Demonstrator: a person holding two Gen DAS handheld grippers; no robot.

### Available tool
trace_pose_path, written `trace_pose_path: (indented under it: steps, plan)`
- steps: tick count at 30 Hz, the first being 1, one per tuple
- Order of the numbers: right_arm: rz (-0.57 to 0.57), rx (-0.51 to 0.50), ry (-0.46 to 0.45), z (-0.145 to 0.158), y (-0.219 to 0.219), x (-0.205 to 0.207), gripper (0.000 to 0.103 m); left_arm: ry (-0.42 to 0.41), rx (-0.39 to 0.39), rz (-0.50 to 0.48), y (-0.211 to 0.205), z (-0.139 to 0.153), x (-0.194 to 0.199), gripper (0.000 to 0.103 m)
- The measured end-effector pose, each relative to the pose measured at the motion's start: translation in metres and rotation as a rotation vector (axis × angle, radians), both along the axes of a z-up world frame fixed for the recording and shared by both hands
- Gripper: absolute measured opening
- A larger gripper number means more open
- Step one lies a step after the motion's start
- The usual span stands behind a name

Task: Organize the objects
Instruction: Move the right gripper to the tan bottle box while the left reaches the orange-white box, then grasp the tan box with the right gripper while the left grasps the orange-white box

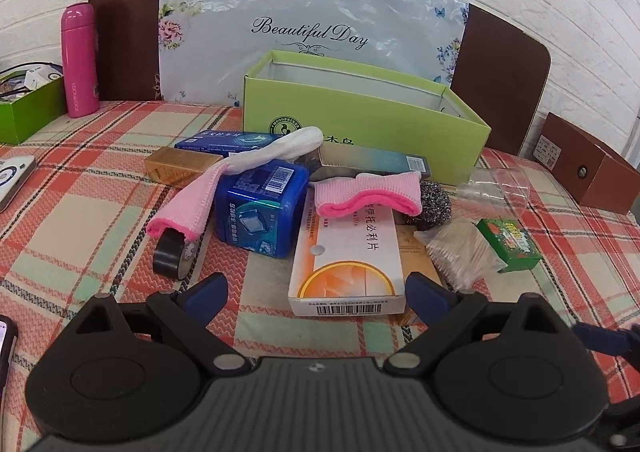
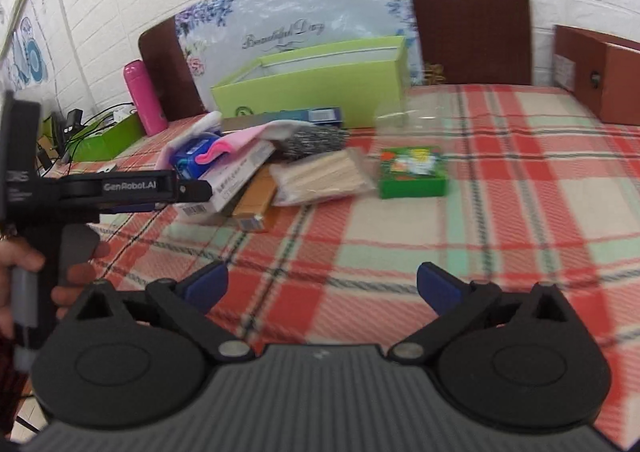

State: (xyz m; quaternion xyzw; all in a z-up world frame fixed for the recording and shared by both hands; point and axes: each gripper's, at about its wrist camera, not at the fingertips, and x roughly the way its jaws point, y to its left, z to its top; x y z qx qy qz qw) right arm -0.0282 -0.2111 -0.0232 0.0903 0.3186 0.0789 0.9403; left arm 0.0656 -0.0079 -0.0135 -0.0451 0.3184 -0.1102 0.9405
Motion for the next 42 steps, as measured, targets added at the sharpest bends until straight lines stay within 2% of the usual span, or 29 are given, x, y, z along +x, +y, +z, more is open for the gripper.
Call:
trace_pose_path:
  steps: [3, 5, 7, 9, 12, 13, 14, 15, 19, 22, 24, 25, 26, 28, 29, 33, 36, 42]
  plan:
    - [0.043, -0.065, -0.049, -0.012, 0.031, 0.026, 0.088, 0.013, -0.03, 0.004, 0.003, 0.003, 0.004, 0.098]
    - [0.07, -0.087, -0.026, -0.017, 0.047, 0.045, 0.068, 0.02, -0.044, -0.003, 0.002, 0.004, 0.008, 0.098]
    - [0.086, -0.059, 0.012, -0.024, 0.054, 0.059, 0.063, 0.018, -0.042, -0.016, -0.001, 0.005, 0.012, 0.098]
    - [0.069, -0.057, 0.008, -0.028, 0.06, 0.068, 0.062, 0.021, -0.035, -0.033, -0.006, 0.004, 0.017, 0.096]
    - [0.034, -0.126, -0.034, -0.03, 0.068, 0.078, 0.057, 0.066, -0.055, -0.071, -0.01, 0.0, 0.028, 0.075]
    - [0.022, -0.136, -0.039, -0.031, 0.069, 0.082, 0.05, 0.09, -0.066, -0.081, -0.01, -0.002, 0.032, 0.069]
    - [0.016, -0.134, -0.034, -0.033, 0.069, 0.084, 0.034, 0.101, -0.074, -0.081, -0.009, -0.004, 0.033, 0.069]
    - [0.012, -0.126, -0.024, -0.034, 0.066, 0.086, 0.03, 0.095, -0.08, -0.082, -0.008, -0.004, 0.032, 0.069]
    - [0.016, -0.124, -0.02, -0.033, 0.056, 0.074, 0.03, 0.083, -0.063, -0.073, -0.006, -0.005, 0.027, 0.07]
    - [0.041, -0.115, -0.011, -0.031, 0.053, 0.071, 0.031, 0.1, -0.023, -0.029, -0.015, -0.008, 0.032, 0.077]
    - [0.036, -0.111, -0.028, -0.029, 0.055, 0.073, 0.038, 0.125, -0.02, -0.043, -0.019, -0.011, 0.037, 0.077]
    - [0.028, -0.108, -0.033, -0.028, 0.056, 0.076, 0.044, 0.128, -0.018, -0.049, -0.019, -0.014, 0.038, 0.077]
    - [0.023, -0.103, -0.039, -0.028, 0.056, 0.078, 0.044, 0.133, -0.013, -0.055, -0.019, -0.016, 0.039, 0.071]
    - [0.017, -0.092, -0.028, -0.032, 0.056, 0.083, 0.041, 0.123, -0.006, -0.075, -0.016, -0.018, 0.036, 0.07]
    - [0.017, -0.087, -0.016, -0.035, 0.055, 0.084, 0.031, 0.126, -0.002, -0.081, -0.014, -0.017, 0.035, 0.069]
    - [0.057, -0.068, -0.014, -0.031, 0.05, 0.073, 0.031, 0.133, -0.003, -0.138, -0.006, -0.012, 0.021, 0.069]
    - [0.095, -0.017, -0.028, -0.025, 0.044, 0.057, 0.031, 0.126, -0.028, -0.189, 0.0, -0.004, 0.008, 0.069]
    - [0.085, 0.039, -0.149, 0.001, 0.035, 0.033, 0.031, 0.019, -0.076, -0.212, 0.008, 0.032, -0.007, 0.068]
